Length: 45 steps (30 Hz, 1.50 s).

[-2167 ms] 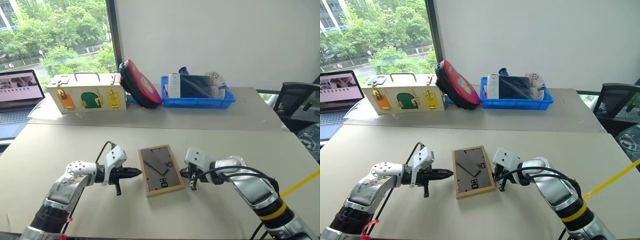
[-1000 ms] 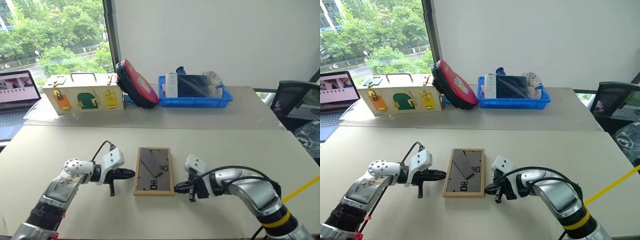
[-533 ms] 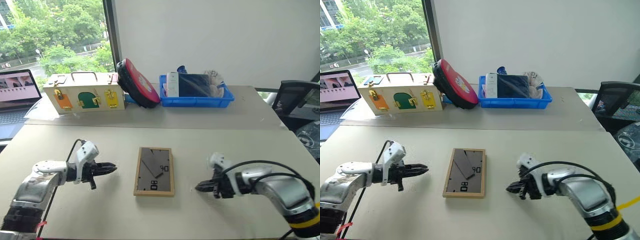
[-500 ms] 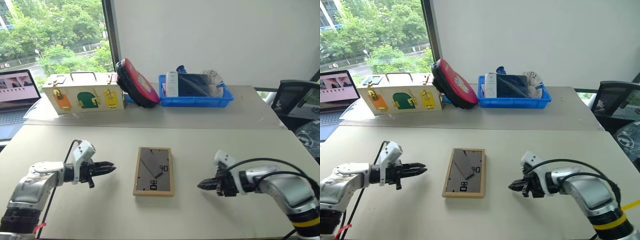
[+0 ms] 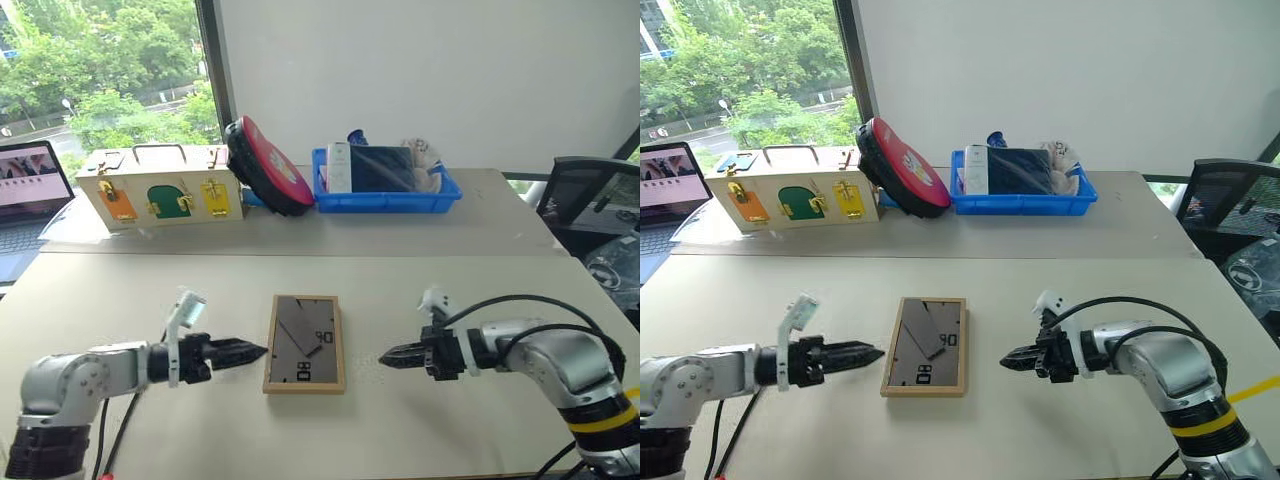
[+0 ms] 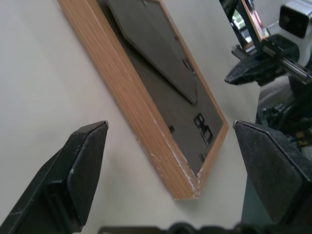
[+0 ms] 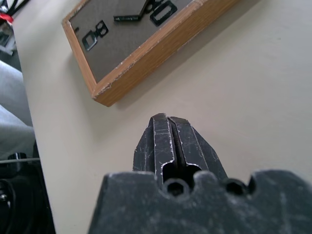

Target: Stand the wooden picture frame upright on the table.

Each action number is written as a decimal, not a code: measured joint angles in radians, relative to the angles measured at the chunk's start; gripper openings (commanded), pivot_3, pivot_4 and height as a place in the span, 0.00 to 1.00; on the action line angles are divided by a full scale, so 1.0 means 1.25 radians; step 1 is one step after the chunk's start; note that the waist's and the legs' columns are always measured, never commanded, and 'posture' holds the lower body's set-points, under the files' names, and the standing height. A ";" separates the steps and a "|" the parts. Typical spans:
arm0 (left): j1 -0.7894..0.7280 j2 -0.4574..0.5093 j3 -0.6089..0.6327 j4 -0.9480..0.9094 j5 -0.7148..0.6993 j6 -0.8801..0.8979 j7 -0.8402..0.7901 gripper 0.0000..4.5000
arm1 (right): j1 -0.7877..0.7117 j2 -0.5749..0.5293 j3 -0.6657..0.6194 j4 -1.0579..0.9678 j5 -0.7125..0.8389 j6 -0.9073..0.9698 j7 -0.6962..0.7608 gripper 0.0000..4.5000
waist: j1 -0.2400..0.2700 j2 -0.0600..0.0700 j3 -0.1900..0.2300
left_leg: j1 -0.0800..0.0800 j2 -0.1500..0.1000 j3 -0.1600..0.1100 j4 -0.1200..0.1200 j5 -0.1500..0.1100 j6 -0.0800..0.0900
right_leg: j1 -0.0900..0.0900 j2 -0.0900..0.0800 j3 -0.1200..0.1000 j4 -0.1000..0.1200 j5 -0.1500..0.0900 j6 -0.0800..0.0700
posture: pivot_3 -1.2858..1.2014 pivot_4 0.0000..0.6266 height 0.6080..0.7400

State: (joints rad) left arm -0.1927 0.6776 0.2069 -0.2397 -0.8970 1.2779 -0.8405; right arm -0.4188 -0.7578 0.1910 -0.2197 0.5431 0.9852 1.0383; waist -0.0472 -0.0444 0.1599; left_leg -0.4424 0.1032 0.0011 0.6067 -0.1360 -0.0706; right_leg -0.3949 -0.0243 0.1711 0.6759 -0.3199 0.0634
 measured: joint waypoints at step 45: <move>-0.113 -0.197 0.081 0.080 -0.218 0.070 0.199 0.26 | -0.161 0.035 -0.116 0.080 -0.005 -0.070 0.040 0.00 | 0.001 0.001 0.002 | 0.000 -0.001 0.000 0.000 0.000 0.000 | 0.002 0.000 0.000 -0.002 0.002 0.000 | 0.52 0.24 0.84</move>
State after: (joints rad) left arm -0.3339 0.4314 0.3080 -0.1395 -1.1698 1.3654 -0.5917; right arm -0.6196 -0.7145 0.0466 -0.1195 0.5367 0.8980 1.0881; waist -0.0459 -0.0429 0.1629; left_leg -0.4427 0.1026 0.0006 0.6067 -0.1360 -0.0707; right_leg -0.3926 -0.0245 0.1711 0.6728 -0.3179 0.0636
